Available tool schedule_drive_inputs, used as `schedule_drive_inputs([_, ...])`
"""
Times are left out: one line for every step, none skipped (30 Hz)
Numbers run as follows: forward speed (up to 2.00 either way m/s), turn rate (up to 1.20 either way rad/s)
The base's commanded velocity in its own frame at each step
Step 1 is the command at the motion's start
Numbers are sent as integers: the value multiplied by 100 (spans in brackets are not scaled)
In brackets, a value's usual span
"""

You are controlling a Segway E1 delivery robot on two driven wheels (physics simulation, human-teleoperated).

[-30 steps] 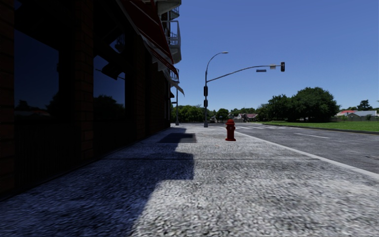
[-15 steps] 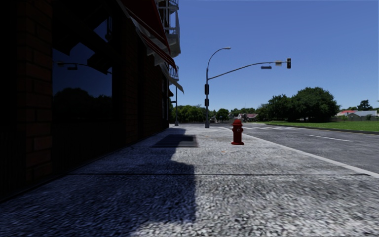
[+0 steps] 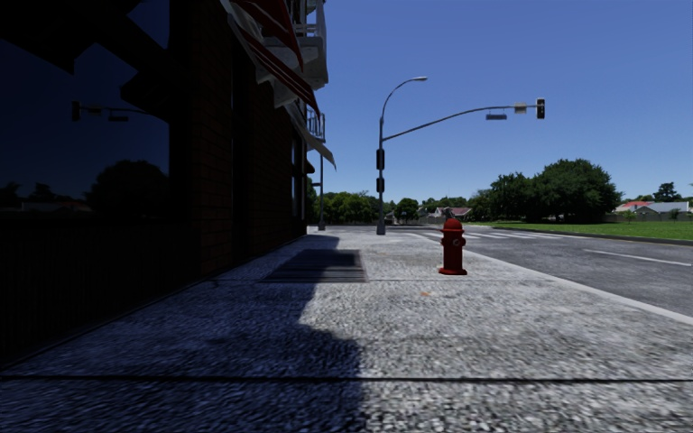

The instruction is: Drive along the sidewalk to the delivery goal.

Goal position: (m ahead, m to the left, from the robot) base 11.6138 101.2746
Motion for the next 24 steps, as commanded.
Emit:
schedule_drive_inputs([200, 0])
schedule_drive_inputs([200, 0])
schedule_drive_inputs([200, 0])
schedule_drive_inputs([200, 0])
schedule_drive_inputs([200, 0])
schedule_drive_inputs([200, 0])
schedule_drive_inputs([200, 0])
schedule_drive_inputs([200, 0])
schedule_drive_inputs([200, 0])
schedule_drive_inputs([200, 0])
schedule_drive_inputs([200, 0])
schedule_drive_inputs([200, 0])
schedule_drive_inputs([200, 0])
schedule_drive_inputs([200, 0])
schedule_drive_inputs([200, 0])
schedule_drive_inputs([200, 0])
schedule_drive_inputs([200, 0])
schedule_drive_inputs([200, 0])
schedule_drive_inputs([200, 0])
schedule_drive_inputs([200, 0])
schedule_drive_inputs([200, 0])
schedule_drive_inputs([200, 0])
schedule_drive_inputs([200, 0])
schedule_drive_inputs([200, 0])
